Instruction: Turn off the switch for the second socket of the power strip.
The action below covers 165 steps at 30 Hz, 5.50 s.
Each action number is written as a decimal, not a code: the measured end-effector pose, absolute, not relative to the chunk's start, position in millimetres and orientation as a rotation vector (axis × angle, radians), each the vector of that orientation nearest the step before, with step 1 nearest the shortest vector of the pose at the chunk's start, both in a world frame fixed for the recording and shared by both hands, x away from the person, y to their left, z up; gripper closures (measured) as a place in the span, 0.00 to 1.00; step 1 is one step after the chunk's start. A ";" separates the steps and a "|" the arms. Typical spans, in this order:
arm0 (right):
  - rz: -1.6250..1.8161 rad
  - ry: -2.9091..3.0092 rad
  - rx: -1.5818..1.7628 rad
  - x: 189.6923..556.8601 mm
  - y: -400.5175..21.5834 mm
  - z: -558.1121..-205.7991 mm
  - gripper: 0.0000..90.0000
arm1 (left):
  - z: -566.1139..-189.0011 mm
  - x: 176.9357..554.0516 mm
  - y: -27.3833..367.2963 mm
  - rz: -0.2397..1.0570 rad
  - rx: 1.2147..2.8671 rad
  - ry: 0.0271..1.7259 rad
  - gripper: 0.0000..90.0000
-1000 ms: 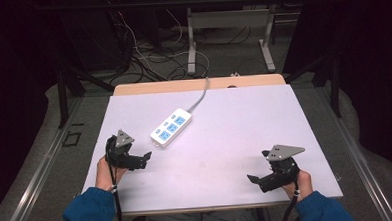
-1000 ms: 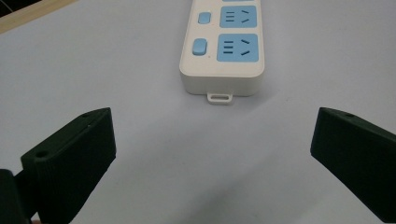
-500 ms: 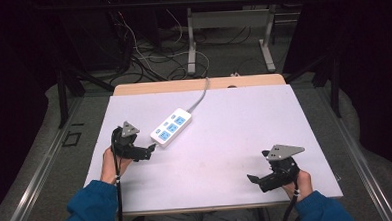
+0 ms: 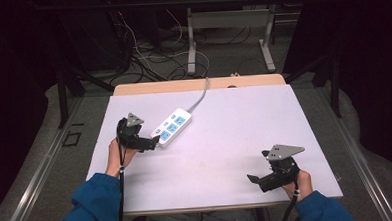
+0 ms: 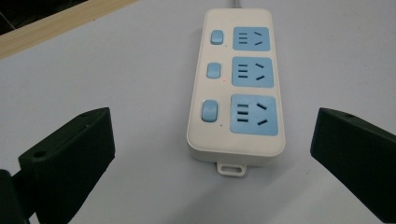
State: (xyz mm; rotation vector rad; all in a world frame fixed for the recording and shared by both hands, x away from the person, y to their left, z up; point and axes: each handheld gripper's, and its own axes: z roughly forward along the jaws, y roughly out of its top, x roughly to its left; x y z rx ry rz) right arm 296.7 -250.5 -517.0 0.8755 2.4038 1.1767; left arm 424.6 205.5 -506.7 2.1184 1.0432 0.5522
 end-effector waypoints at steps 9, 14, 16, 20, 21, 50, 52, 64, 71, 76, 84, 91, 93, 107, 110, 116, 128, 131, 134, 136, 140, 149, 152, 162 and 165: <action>1.175 2.411 0.890 297.0 -249.9 -517.4 0.03 | -506.8 441.8 197.3 0.551 2.106 1.058 0.01; 1.174 2.415 0.895 297.2 -250.0 -517.5 0.03 | -507.0 449.5 193.0 0.559 2.101 1.075 0.10; 1.177 2.412 0.893 297.0 -249.9 -517.6 0.03 | -507.0 451.3 191.3 0.566 2.092 1.081 0.14; 1.179 2.418 0.867 298.1 -250.8 -517.2 0.03 | -507.2 455.7 189.4 0.571 2.090 1.079 0.25; 1.175 2.416 0.875 297.9 -250.8 -517.1 0.03 | -507.4 456.8 189.4 0.571 2.083 1.072 0.35; 1.169 2.416 0.874 297.1 -248.8 -518.0 0.03 | -530.1 480.5 170.7 0.519 2.070 1.031 1.00; 1.170 2.419 0.880 296.4 -248.4 -517.5 0.03 | -532.1 482.0 169.5 0.518 2.076 1.029 1.00; 1.164 2.422 0.878 296.3 -248.5 -517.5 0.03 | -539.6 487.2 164.9 0.517 2.106 1.028 1.00; 1.171 2.411 0.878 297.3 -248.1 -518.7 0.04 | -540.8 488.8 168.9 0.491 2.093 1.019 1.00; 1.164 2.424 0.872 296.4 -248.2 -518.1 0.04 | -540.5 487.2 166.0 0.494 2.108 1.007 1.00; 1.163 2.415 0.882 296.8 -247.7 -518.7 0.04 | -540.9 487.4 166.2 0.499 2.107 1.005 1.00; 1.161 2.415 0.877 296.9 -248.2 -518.5 0.04 | -541.2 488.1 168.0 0.481 2.099 1.010 1.00; 1.158 2.420 0.881 297.0 -248.1 -518.6 0.04 | -541.3 487.9 168.1 0.477 2.097 1.012 1.00; 1.156 2.425 0.869 296.6 -248.0 -518.2 0.04 | -540.9 487.6 166.6 0.496 2.111 1.003 1.00; 1.149 2.422 0.856 296.9 -248.1 -518.0 0.04 | -540.9 487.4 166.4 0.497 2.112 1.002 1.00; 1.146 2.426 0.873 296.7 -248.1 -518.1 0.04 | -541.1 487.7 166.9 0.496 2.107 1.002 1.00; 1.153 2.425 0.878 296.0 -247.9 -518.2 0.04 | -541.1 487.5 167.0 0.494 2.111 1.000 1.00; 1.138 2.435 0.875 296.1 -247.8 -517.7 0.04 | -541.1 487.6 166.7 0.497 2.114 0.993 1.00; 1.147 2.431 0.873 296.4 -247.8 -518.2 0.04 | -541.0 487.7 167.0 0.495 2.115 0.992 1.00; 1.147 2.427 0.873 296.7 -248.3 -518.1 0.04 | -541.2 487.4 167.1 0.492 2.112 0.997 1.00; 1.136 2.438 0.871 296.1 -248.4 -517.5 0.04 | -540.4 488.0 168.8 0.473 2.122 0.988 1.00; 1.145 2.433 0.871 296.1 -248.3 -517.9 0.04 | -541.1 487.5 166.9 0.496 2.116 0.994 1.00; 1.148 2.433 0.878 295.9 -247.7 -518.2 0.04 | -541.3 487.2 167.0 0.487 2.114 1.002 1.00; 1.144 2.433 0.875 296.0 -248.0 -518.1 0.05 | -541.8 488.0 169.5 0.465 2.112 1.000 1.00; 1.140 2.440 0.871 296.2 -247.8 -518.0 0.05 | -541.8 487.9 169.5 0.466 2.111 1.000 1.00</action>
